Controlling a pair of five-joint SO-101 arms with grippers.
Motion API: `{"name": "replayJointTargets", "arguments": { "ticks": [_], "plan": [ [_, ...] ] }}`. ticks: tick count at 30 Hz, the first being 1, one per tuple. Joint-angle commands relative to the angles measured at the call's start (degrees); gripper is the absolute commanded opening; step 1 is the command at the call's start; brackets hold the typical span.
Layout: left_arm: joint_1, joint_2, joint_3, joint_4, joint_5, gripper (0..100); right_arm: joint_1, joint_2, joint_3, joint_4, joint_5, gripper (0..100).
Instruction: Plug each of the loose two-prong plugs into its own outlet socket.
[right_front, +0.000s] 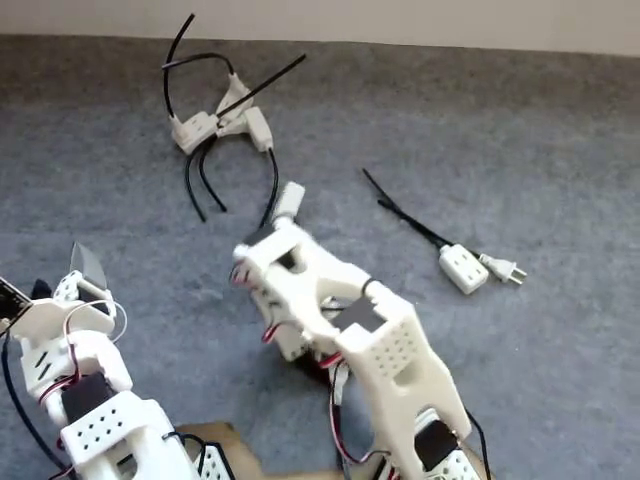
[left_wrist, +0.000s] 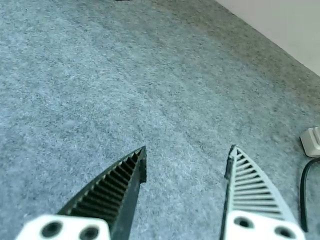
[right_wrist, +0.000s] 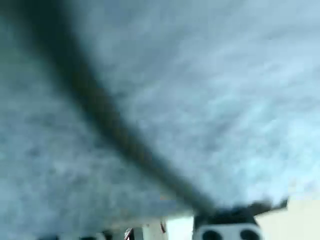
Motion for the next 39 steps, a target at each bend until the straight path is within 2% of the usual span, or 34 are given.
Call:
{"name": "replayJointTargets", "arguments": {
  "ticks": [1,7,17,21,24,28,32,36,39],
  "plan": [
    [0.22,-0.66,-1.19,-0.53,0.53,26,8.22,-0.31,-11.47,1.45,5.19,9.1],
    [1.19,-0.66,-1.19,-0.53,0.53,26,14.73,-4.88,-19.21,1.54,9.05,9.1],
    [1.45,-0.66,-1.19,-0.53,0.53,26,11.47,-37.85,-2.33,1.45,12.22,9.1],
    [1.45,-0.66,-1.19,-0.53,0.53,26,11.12,-50.15,1.1,1.45,18.64,9.1],
    [1.45,-0.66,-1.19,-0.53,0.53,26,14.64,-55.87,2.15,1.27,24.09,9.1],
    [1.45,-0.66,-1.19,-0.53,0.53,26,22.46,-55.69,2.07,0.66,30.24,9.1],
    [1.45,-0.66,-1.19,-0.53,0.53,26,28.26,-50.24,2.33,-5.76,36.4,9.1],
    [1.45,-0.66,-1.19,-0.53,0.53,26,28.53,-40.66,2.33,-12.97,37.27,9.1],
    [1.45,-0.66,-1.19,-0.53,0.53,26,24.66,-32.31,2.24,-14.73,37.19,9.1]
  ]
}}
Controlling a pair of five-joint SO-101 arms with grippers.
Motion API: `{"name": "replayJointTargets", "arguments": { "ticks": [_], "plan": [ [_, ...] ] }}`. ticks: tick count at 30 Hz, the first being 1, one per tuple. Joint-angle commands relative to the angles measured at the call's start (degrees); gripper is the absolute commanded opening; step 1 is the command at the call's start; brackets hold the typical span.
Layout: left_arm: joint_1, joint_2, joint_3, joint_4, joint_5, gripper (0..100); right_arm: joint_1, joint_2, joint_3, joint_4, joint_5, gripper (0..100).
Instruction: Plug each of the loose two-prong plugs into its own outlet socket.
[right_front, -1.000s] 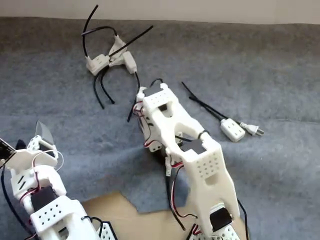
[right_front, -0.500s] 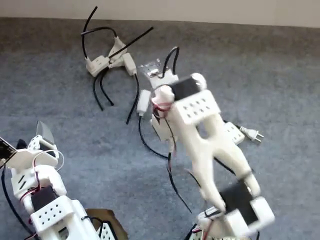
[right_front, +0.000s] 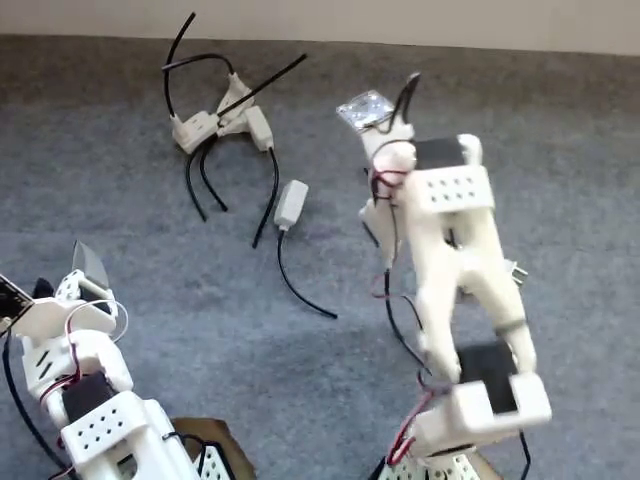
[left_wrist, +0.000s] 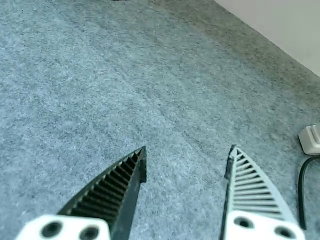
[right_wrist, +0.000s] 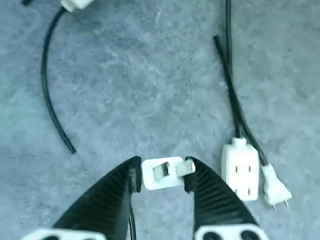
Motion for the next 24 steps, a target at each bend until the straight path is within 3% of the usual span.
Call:
{"name": "replayJointTargets", "arguments": {
  "ticks": [1,6,12,19,24],
  "plan": [
    [0.92,-0.66,-1.19,-0.53,0.53,26,-4.09,7.52,-0.22,-2.42,0.79,9.3],
    [1.01,-0.66,-1.19,-0.53,0.53,26,-7.96,18.42,-1.01,-5.49,0.79,12.1],
    [1.98,-0.66,-1.19,-0.53,0.53,26,-6.46,20.88,-6.99,-4.26,2.2,40.8],
    [2.15,-0.66,-1.19,-0.53,0.44,26,-8.66,16.48,-23.43,13.32,5.89,40.7],
    [2.15,-0.66,-1.19,-0.53,0.44,26,-6.11,16.75,-23.25,13.49,1.23,40.7]
  ]
}}
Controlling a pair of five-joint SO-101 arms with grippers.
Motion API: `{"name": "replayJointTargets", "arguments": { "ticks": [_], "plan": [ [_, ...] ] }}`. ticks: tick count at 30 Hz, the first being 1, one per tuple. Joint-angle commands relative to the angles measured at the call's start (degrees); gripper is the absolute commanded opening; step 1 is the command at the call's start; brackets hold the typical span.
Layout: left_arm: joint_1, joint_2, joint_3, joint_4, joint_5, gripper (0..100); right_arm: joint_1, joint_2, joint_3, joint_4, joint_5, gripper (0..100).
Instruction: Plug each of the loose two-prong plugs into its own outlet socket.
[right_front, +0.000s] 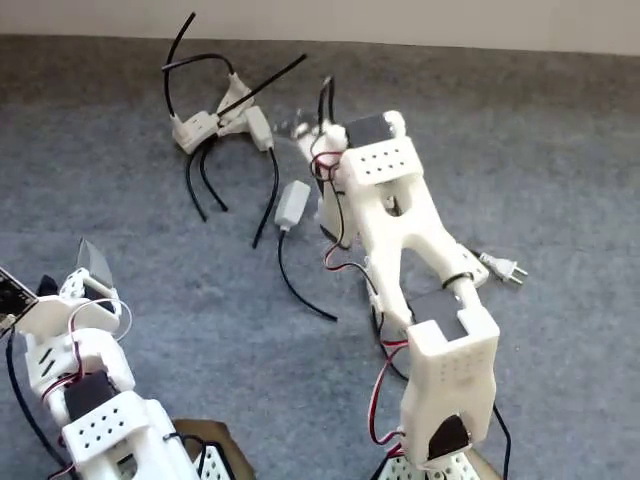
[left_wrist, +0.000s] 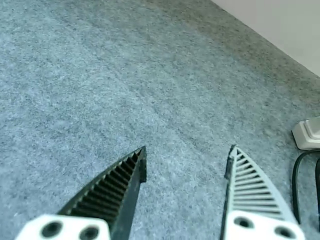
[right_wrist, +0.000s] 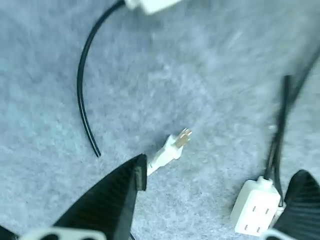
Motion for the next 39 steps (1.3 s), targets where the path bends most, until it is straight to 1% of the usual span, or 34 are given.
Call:
{"name": "replayJointTargets", "arguments": {
  "ticks": [1,5,8,11,13,17,19,22,26,28,33,39],
  "plan": [
    [0.75,-0.66,-1.19,-0.53,0.44,26,1.89,-1.27,1.1,1.98,-1.49,40.7],
    [0.75,-0.66,-1.27,-0.53,0.44,26,1.89,4.7,6.2,-0.48,-2.11,40.6],
    [0.75,-0.66,-1.27,-0.53,0.44,26,1.54,7.96,7.25,-2.51,-6.51,40.6],
    [0.75,-0.66,-1.27,-0.53,0.44,26,0.31,8.66,6.81,-2.51,-8.7,40.6],
    [0.75,-0.66,-1.27,-0.53,0.35,26,-0.66,8.57,7.16,-2.15,-10.29,38.0],
    [0.66,-0.66,-1.27,-0.53,0.26,26,-2.07,9.01,7.34,-1.45,-17.67,26.3],
    [0.66,-0.66,-1.27,-0.53,0.26,26,-1.98,8.92,8.22,-2.24,-21.89,22.2],
    [0.66,-0.66,-1.27,-0.53,0.26,26,-1.89,8.84,10.68,-5.32,-28.13,20.7],
    [0.66,-0.66,-1.27,-0.53,0.26,26,-1.89,8.66,16.13,-8.84,-33.58,20.7],
    [0.66,-0.66,-1.27,-0.53,0.26,26,-1.8,8.66,18.07,-11.56,-34.73,20.7],
    [0.66,-0.66,-1.27,-0.53,0.26,26,-1.71,8.75,21.49,-17.89,-34.73,20.7],
    [0.66,-0.66,-1.27,-0.53,0.26,26,1.54,8.66,21.76,-18.77,-34.73,20.6]
  ]
}}
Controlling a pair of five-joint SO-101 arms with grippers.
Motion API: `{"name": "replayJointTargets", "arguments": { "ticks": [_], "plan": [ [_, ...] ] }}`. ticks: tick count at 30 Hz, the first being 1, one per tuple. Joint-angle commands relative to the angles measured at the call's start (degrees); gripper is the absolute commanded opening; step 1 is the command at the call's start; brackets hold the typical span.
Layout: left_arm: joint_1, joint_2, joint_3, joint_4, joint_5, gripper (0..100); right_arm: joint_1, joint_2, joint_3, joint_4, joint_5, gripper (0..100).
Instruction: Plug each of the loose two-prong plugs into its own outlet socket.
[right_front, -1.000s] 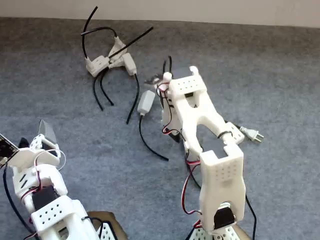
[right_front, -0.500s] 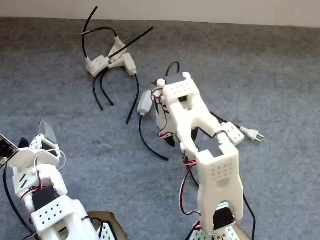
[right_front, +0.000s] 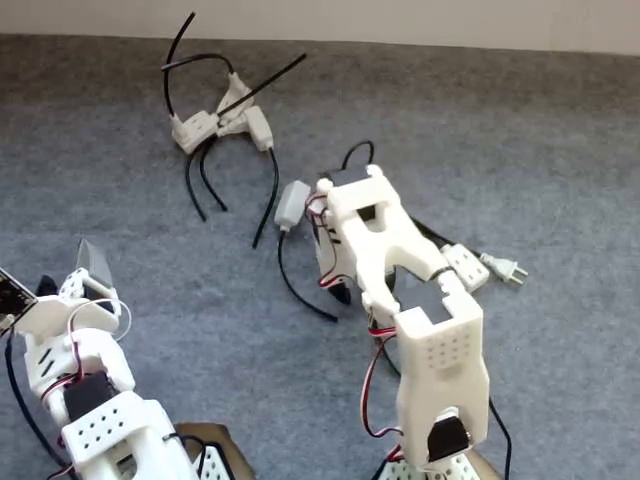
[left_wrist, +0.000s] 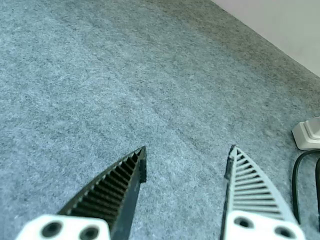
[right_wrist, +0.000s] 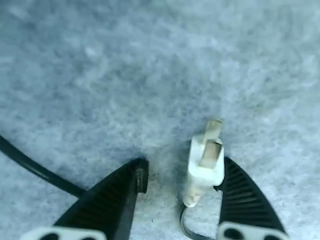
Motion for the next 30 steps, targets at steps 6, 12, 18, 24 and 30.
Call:
{"name": "replayJointTargets", "arguments": {
  "ticks": [6,12,18,24,30],
  "plan": [
    [0.75,-0.66,-1.27,-0.53,0.26,26,5.85,-0.57,-0.04,-2.77,-0.44,20.6],
    [0.75,-0.66,-1.19,-0.53,0.26,26,5.58,-0.66,-0.04,-2.77,2.99,20.5],
    [0.75,-0.66,-1.19,-0.53,0.26,26,5.58,-0.66,-0.22,-3.03,3.16,20.5],
    [0.75,-0.66,-1.19,-0.53,0.26,26,5.76,-0.57,-4.0,-1.98,9.67,20.5],
    [0.92,-0.66,-1.19,-0.53,0.26,26,5.67,-0.66,-4.09,-1.98,16.0,20.5]
  ]
}}
